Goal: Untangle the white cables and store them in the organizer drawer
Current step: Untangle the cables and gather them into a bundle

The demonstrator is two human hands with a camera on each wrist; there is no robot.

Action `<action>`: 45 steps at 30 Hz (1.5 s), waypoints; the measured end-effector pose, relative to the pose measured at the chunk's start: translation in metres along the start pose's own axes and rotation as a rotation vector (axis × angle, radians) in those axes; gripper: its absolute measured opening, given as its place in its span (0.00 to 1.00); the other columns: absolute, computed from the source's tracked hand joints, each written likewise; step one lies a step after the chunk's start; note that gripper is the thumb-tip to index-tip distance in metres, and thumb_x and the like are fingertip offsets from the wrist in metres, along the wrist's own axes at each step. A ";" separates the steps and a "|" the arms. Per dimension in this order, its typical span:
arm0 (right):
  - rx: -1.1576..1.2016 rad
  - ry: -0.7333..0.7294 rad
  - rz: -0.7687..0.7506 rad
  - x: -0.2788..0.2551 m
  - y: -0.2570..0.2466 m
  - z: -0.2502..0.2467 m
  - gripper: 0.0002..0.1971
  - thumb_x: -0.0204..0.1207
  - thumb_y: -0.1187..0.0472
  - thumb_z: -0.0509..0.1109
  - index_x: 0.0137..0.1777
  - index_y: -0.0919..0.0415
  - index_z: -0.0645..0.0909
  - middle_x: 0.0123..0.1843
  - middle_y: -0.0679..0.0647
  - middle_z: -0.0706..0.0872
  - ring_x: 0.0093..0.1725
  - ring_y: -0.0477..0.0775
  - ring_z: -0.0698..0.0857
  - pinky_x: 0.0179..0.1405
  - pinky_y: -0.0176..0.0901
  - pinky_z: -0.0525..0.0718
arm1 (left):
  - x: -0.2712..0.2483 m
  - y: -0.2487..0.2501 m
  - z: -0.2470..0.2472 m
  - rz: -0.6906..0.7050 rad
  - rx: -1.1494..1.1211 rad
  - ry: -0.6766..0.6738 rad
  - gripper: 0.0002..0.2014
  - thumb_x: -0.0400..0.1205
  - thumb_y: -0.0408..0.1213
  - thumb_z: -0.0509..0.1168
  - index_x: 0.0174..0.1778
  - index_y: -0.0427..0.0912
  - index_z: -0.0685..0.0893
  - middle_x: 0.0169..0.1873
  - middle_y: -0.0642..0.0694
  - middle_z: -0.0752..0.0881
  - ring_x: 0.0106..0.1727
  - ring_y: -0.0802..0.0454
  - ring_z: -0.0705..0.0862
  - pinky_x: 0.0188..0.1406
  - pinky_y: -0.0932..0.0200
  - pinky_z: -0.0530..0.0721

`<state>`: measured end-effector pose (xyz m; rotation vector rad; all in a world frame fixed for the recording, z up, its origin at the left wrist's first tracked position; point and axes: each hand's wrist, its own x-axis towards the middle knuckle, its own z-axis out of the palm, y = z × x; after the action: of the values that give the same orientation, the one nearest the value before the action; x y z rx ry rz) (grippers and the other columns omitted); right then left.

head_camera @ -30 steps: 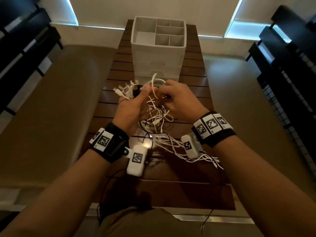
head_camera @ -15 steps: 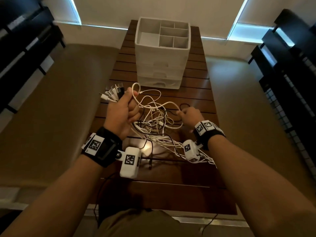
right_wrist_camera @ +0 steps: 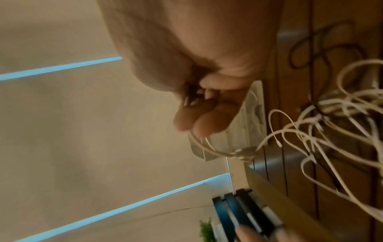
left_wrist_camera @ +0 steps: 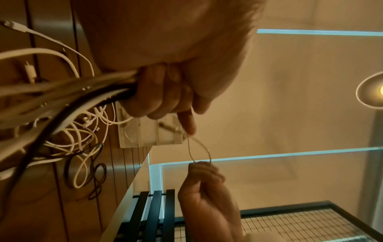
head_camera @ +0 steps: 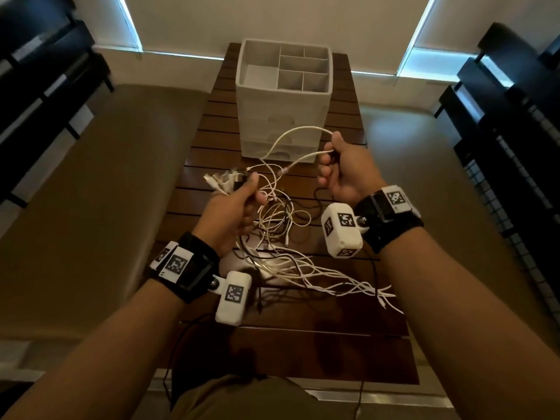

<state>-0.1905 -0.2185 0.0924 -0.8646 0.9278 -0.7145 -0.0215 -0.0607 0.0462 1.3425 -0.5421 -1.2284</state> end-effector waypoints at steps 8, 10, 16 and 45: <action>0.049 -0.342 0.028 -0.034 0.059 -0.007 0.18 0.95 0.51 0.54 0.49 0.60 0.77 0.35 0.59 0.86 0.23 0.49 0.83 0.22 0.43 0.86 | -0.009 0.001 0.025 0.137 -0.062 -0.117 0.23 0.87 0.58 0.65 0.66 0.45 0.91 0.28 0.48 0.56 0.25 0.55 0.55 0.20 0.61 0.56; -0.008 -0.414 0.062 -0.042 0.070 -0.011 0.18 0.94 0.51 0.54 0.48 0.61 0.78 0.36 0.61 0.86 0.22 0.50 0.84 0.22 0.43 0.87 | -0.010 0.001 0.028 0.150 -0.061 -0.089 0.22 0.86 0.54 0.69 0.62 0.37 0.91 0.27 0.48 0.58 0.25 0.55 0.55 0.20 0.61 0.56; -0.154 -0.380 0.097 -0.060 0.078 -0.006 0.19 0.93 0.52 0.58 0.46 0.63 0.81 0.33 0.64 0.85 0.19 0.54 0.82 0.20 0.43 0.84 | -0.013 -0.002 0.029 0.126 -0.014 -0.045 0.16 0.85 0.46 0.75 0.35 0.49 0.78 0.25 0.49 0.62 0.23 0.55 0.58 0.20 0.62 0.60; -0.866 -0.267 -0.732 -0.075 0.032 0.022 0.04 0.81 0.63 0.78 0.54 0.58 0.89 0.46 0.47 0.88 0.44 0.44 0.86 0.45 0.35 0.82 | -0.037 0.006 0.027 0.322 0.326 -0.140 0.14 0.90 0.31 0.66 0.38 0.48 0.82 0.26 0.59 0.80 0.29 0.63 0.77 0.31 0.69 0.77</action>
<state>-0.1975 -0.1348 0.0999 -2.0794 0.6494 -0.7768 -0.0553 -0.0406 0.0705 1.3759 -1.0513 -0.9997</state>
